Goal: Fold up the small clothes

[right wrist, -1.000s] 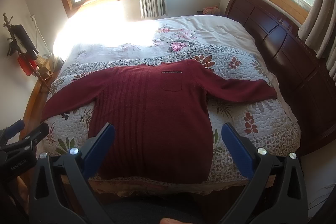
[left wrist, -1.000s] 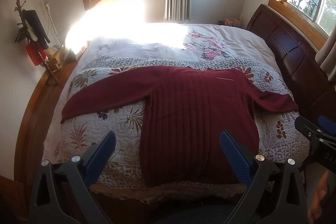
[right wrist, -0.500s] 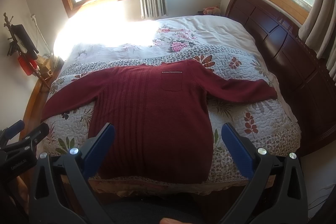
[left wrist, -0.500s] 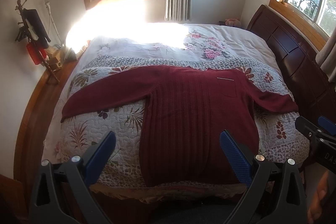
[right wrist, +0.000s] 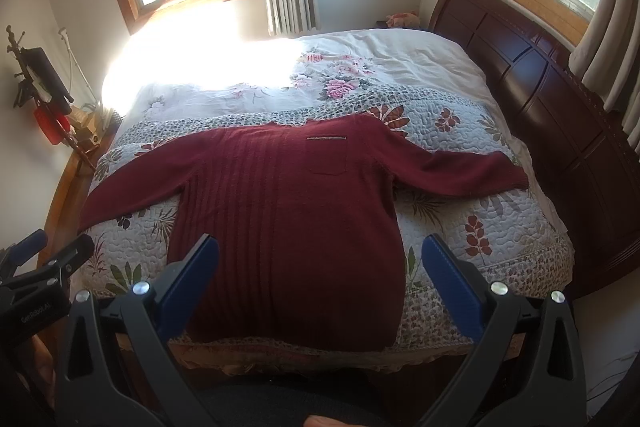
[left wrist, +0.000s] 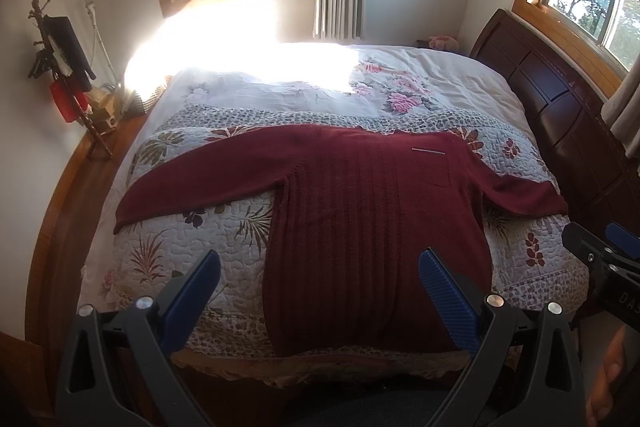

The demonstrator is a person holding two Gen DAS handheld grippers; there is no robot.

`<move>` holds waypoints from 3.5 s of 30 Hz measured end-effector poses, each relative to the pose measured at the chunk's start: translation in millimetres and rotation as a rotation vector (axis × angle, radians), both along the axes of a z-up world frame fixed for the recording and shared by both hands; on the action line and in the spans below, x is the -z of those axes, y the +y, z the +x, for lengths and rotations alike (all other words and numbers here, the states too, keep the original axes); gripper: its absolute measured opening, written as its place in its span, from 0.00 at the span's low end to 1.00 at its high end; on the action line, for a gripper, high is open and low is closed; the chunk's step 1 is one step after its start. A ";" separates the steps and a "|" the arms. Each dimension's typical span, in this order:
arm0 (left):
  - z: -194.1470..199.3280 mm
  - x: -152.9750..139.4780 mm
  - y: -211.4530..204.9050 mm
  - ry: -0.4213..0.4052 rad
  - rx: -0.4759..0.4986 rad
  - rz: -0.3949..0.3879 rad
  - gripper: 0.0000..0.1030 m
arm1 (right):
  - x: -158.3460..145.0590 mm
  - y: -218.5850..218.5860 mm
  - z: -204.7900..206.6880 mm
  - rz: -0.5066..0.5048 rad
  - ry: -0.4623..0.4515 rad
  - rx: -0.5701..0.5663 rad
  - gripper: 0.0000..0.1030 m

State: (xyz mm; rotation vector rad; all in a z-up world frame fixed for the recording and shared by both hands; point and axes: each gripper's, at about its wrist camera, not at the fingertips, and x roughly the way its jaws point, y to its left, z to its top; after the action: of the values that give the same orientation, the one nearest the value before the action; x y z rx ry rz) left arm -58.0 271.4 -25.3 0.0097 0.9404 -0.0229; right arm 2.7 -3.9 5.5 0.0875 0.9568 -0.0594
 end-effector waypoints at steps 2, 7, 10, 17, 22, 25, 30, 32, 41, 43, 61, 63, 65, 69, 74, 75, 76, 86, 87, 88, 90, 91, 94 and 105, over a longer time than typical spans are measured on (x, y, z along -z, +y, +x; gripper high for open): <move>1.3 0.3 -1.6 0.001 0.002 0.000 0.96 | 0.2 -0.4 0.5 0.000 0.000 -0.001 0.97; 5.5 2.1 -4.9 0.010 0.006 0.001 0.96 | 1.3 -2.5 3.5 0.003 0.002 -0.001 0.97; 8.9 2.5 -7.9 0.014 0.006 -0.001 0.96 | 1.8 -3.2 4.7 0.006 0.005 -0.001 0.97; 21.0 7.5 -20.4 0.029 0.015 0.000 0.96 | 3.9 -11.8 11.7 0.011 0.002 0.002 0.97; 31.5 3.9 -38.2 0.008 0.025 0.028 0.96 | 9.8 -32.6 25.0 0.011 -0.008 0.013 0.97; 38.8 -0.7 -51.3 -0.025 0.022 0.060 0.96 | 11.7 -49.5 32.6 -0.020 -0.056 0.018 0.97; 50.9 -9.7 -73.9 -0.082 0.017 0.097 0.96 | 25.7 -96.6 54.9 0.013 -0.102 0.026 0.97; 54.2 -13.7 -83.6 -0.104 0.018 0.113 0.96 | 38.4 -124.4 68.3 0.081 -0.072 0.048 0.97; 72.3 -22.6 -126.0 -0.134 0.038 0.151 0.96 | 108.4 -252.6 107.2 0.331 0.050 0.244 0.97; 76.5 -21.2 -134.3 -0.131 0.040 0.159 0.96 | 120.4 -277.9 107.4 0.390 0.029 0.267 0.97; 99.6 54.4 -140.0 0.006 0.040 -0.486 0.96 | 266.8 -521.6 94.9 1.016 -0.033 0.648 0.97; 99.1 62.7 -140.2 0.045 -0.003 -0.574 0.96 | 276.4 -537.4 96.2 1.038 -0.086 0.653 0.97; 97.8 68.7 -143.1 0.075 -0.013 -0.631 0.96 | 287.5 -550.4 99.5 1.035 -0.110 0.671 0.88; 93.5 62.3 -152.6 0.057 -0.009 -0.628 0.96 | 321.1 -564.5 113.1 1.081 -0.069 0.681 0.62; 92.2 47.9 -158.0 0.021 -0.017 -0.630 0.96 | 349.8 -571.6 116.6 1.093 -0.035 0.748 0.62; 91.9 45.8 -159.3 0.016 -0.017 -0.633 0.96 | 353.1 -573.0 116.1 1.101 -0.040 0.759 0.61; 91.7 44.2 -161.1 0.013 -0.016 -0.633 0.96 | 355.9 -574.4 116.5 1.108 -0.043 0.768 0.60; 91.0 40.5 -171.0 -0.007 -0.024 -0.692 0.96 | 369.4 -587.0 133.1 1.136 -0.059 0.786 0.41; 91.3 40.5 -170.5 -0.009 -0.028 -0.703 0.96 | 370.3 -586.9 133.3 1.137 -0.055 0.782 0.38; 91.6 41.1 -169.7 -0.009 -0.032 -0.713 0.96 | 371.5 -587.0 133.5 1.141 -0.049 0.779 0.31; 93.1 43.9 -169.3 0.002 -0.040 -0.732 0.96 | 374.7 -589.6 134.2 1.155 -0.042 0.775 0.17; 94.1 45.7 -169.3 0.011 -0.046 -0.741 0.96 | 374.7 -590.7 133.3 1.159 -0.041 0.775 0.12; 97.1 49.3 -171.0 0.030 -0.048 -0.751 0.96 | 364.7 -592.3 130.4 1.143 -0.057 0.762 0.11; 108.5 55.7 -171.6 0.049 0.026 -0.766 0.96 | 269.4 -578.3 131.4 0.923 -0.149 0.649 0.10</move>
State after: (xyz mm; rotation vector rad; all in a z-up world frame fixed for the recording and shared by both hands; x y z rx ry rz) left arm 50.5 99.7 -81.0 -0.6896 0.9321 -0.4069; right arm 134.1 -582.1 -263.9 1.2362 0.7093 -0.2018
